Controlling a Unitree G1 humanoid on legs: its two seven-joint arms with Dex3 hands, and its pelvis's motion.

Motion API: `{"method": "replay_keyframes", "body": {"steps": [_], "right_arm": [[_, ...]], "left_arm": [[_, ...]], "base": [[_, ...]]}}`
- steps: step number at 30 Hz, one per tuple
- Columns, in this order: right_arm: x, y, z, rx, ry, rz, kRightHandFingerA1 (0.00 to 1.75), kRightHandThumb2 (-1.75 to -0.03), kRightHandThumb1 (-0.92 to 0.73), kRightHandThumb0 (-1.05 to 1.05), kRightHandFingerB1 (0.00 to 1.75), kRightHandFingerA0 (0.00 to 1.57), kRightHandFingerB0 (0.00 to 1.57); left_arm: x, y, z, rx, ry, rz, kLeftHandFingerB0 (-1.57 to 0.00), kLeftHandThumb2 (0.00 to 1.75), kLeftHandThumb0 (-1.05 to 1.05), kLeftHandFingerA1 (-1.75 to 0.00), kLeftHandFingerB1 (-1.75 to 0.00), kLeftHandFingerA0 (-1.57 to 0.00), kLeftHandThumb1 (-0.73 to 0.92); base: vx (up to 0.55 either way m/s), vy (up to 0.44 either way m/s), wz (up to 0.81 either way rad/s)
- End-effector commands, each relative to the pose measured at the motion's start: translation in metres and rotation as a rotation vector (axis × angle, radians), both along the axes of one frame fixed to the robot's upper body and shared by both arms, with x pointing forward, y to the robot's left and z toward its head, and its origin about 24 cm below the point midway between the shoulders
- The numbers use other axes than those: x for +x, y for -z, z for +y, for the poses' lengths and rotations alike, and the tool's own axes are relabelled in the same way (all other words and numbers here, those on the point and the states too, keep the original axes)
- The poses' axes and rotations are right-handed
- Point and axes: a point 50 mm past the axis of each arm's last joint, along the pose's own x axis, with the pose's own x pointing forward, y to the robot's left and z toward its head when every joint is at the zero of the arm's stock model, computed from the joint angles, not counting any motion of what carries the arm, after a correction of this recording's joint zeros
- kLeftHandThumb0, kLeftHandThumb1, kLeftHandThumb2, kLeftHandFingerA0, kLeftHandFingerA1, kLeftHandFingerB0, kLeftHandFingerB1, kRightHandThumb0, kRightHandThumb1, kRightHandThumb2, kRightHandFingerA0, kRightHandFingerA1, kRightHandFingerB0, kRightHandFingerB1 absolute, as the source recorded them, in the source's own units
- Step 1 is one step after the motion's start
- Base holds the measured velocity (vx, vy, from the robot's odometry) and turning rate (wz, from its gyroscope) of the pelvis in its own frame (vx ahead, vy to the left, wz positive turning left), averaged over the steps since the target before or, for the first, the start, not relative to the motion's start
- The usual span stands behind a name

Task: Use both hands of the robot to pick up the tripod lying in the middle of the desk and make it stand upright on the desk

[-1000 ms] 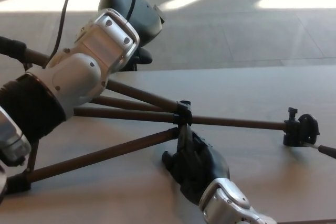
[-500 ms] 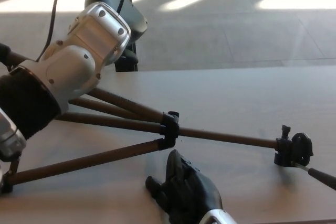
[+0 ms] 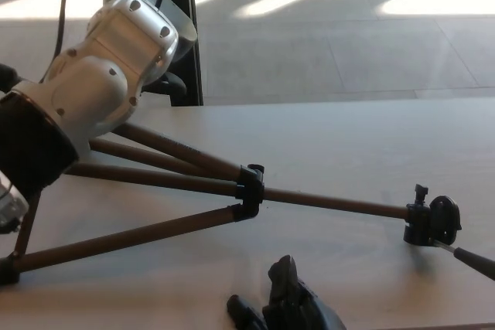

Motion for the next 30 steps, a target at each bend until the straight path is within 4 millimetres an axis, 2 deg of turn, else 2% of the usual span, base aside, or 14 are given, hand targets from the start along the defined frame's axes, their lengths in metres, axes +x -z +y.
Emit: {"method": "replay_keyframes", "body": {"steps": [1, 2, 3, 4, 5, 8, 9, 14, 17, 18, 26, 27, 28, 30], "right_arm": [[-0.053, 0.001, 0.059, 0.223, 0.021, 0.421, 0.00, -0.77, -0.72, -0.80, 0.00, 0.00, 0.00], [-0.050, 0.001, 0.063, 0.217, 0.003, 0.409, 0.00, -0.64, -0.79, -0.83, 0.00, 0.00, 0.00], [-0.048, 0.000, 0.068, 0.233, -0.008, 0.403, 0.00, -0.64, -0.79, -0.83, 0.00, 0.00, 0.00], [-0.041, 0.000, 0.077, 0.240, -0.021, 0.400, 0.00, -0.84, -0.65, -0.84, 0.00, 0.00, 0.00], [-0.038, -0.001, 0.081, 0.248, -0.039, 0.387, 0.00, -0.64, -0.79, -0.83, 0.00, 0.00, 0.00], [-0.030, -0.004, 0.088, 0.251, -0.047, 0.367, 0.00, -0.64, -0.78, -0.83, 0.00, 0.00, 0.00], [-0.027, -0.006, 0.092, 0.295, -0.026, 0.374, 0.19, -0.99, -0.68, -1.05, 0.04, 0.00, 0.00], [-0.018, -0.022, 0.104, 0.284, -0.066, 0.316, 0.25, -1.00, -0.67, -1.05, 0.08, 0.00, 0.00], [-0.016, -0.028, 0.107, 0.304, -0.075, 0.304, 0.23, -0.99, -0.65, -1.05, 0.08, 0.00, 0.00], [-0.014, -0.030, 0.107, 0.283, -0.120, 0.275, 0.00, -0.63, -0.76, -0.90, 0.00, 0.00, 0.00], [-0.009, -0.043, 0.117, 0.275, -0.129, 0.271, 0.00, -0.64, -0.78, -0.91, 0.00, 0.00, 0.00], [-0.009, -0.045, 0.118, 0.274, -0.130, 0.265, 0.00, -0.64, -0.79, -0.92, 0.00, 0.00, 0.00], [-0.007, -0.046, 0.118, 0.264, -0.145, 0.251, 0.00, -0.86, -0.67, -0.94, 0.00, 0.00, 0.00], [-0.004, -0.046, 0.117, 0.244, -0.181, 0.224, 0.00, -0.86, -0.68, -0.94, 0.00, 0.00, 0.00]], "left_arm": [[-0.007, -0.020, 0.018, 0.052, -0.151, 0.084, -0.11, 0.94, -0.88, -0.09, 0.00, 0.00, 0.49], [-0.008, -0.020, 0.019, 0.070, -0.158, 0.087, -0.10, 0.94, -0.89, -0.09, 0.00, 0.00, 0.49], [-0.009, -0.021, 0.020, 0.074, -0.161, 0.091, -0.10, 0.93, -0.88, -0.08, 0.00, 0.00, 0.49], [-0.011, -0.022, 0.021, 0.093, -0.165, 0.108, -0.09, 0.96, -0.90, -0.10, 0.00, 0.00, 0.48], [-0.012, -0.023, 0.022, 0.110, -0.162, 0.106, -0.12, 0.97, -0.89, -0.10, -0.05, 0.00, 0.49], [-0.012, -0.025, 0.024, 0.071, -0.179, 0.122, -0.12, 0.96, -0.88, -0.12, -0.04, 0.00, 0.48], [-0.012, -0.026, 0.025, 0.024, -0.198, 0.138, 0.00, 0.91, -0.75, -0.25, -0.20, 0.00, 0.36], [-0.015, -0.022, 0.044, -0.025, -0.241, 0.188, 0.00, 0.90, -0.75, -0.21, -0.26, 0.00, 0.37], [-0.016, -0.020, 0.051, -0.011, -0.263, 0.200, -0.01, 0.89, -0.74, -0.21, -0.22, 0.00, 0.37], [-0.016, -0.019, 0.055, -0.039, -0.272, 0.196, -0.01, 0.88, -0.71, -0.22, -0.23, 0.00, 0.36], [-0.021, -0.001, 0.073, -0.006, -0.316, 0.214, 0.00, 0.89, -0.71, -0.24, -0.29, 0.00, 0.33], [-0.021, 0.002, 0.075, 0.004, -0.325, 0.221, -0.07, 0.79, -0.95, -0.18, -0.32, -0.02, 0.36], [-0.021, 0.008, 0.079, 0.021, -0.343, 0.241, -0.09, 0.93, -0.83, -0.06, -0.20, 0.00, 0.46], [-0.022, 0.016, 0.085, 0.032, -0.348, 0.260, -0.10, 0.92, -0.79, -0.11, -0.21, 0.00, 0.43]], "base": [[0.00, 0.000, 0.00], [0.00, 0.000, 0.00], [0.00, 0.000, 0.00], [0.00, 0.000, 0.00], [0.00, 0.000, 0.00], [0.00, 0.000, 0.00], [0.00, 0.000, 0.00], [0.00, 0.000, 0.00], [0.00, 0.000, 0.00], [0.00, 0.000, 0.00], [0.00, 0.000, 0.00], [0.00, 0.000, 0.00], [0.00, 0.000, 0.00], [0.00, 0.000, 0.00]]}}
